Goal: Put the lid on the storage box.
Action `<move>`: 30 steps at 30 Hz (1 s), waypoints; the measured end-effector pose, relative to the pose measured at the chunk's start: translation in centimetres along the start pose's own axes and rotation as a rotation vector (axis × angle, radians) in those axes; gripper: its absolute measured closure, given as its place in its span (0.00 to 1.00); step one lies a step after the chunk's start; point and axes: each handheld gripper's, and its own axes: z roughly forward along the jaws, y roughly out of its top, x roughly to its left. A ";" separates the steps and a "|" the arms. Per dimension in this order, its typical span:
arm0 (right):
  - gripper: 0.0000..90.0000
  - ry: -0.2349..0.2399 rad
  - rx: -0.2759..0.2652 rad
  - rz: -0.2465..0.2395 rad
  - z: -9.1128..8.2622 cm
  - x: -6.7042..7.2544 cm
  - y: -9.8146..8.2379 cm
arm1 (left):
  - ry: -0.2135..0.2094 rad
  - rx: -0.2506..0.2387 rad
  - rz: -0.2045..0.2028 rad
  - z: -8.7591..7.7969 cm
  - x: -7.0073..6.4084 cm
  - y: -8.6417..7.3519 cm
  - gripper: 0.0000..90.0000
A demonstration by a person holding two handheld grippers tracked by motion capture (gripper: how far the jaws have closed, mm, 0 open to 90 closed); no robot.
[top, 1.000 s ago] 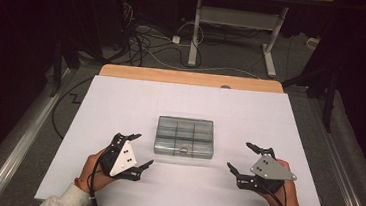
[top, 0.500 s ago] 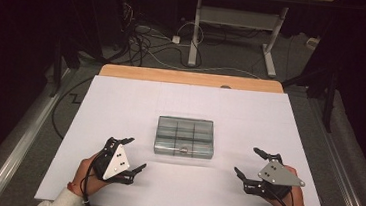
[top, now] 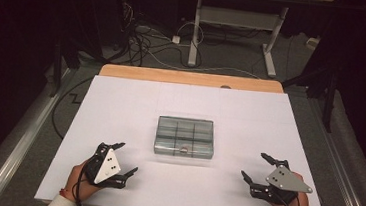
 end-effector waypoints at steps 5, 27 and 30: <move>0.21 -0.016 0.012 0.013 -0.4 -0.3 -1.2 | -0.009 0.030 -0.023 0.0 0.1 -1.0 0.16; 0.22 -0.058 -0.003 0.071 -1.8 -0.7 -3.7 | -0.011 0.037 -0.098 -1.3 0.6 -2.5 0.16; 0.22 -0.062 -0.011 0.077 -1.8 -0.7 -3.5 | -0.010 0.028 -0.098 -1.4 0.6 -2.4 0.16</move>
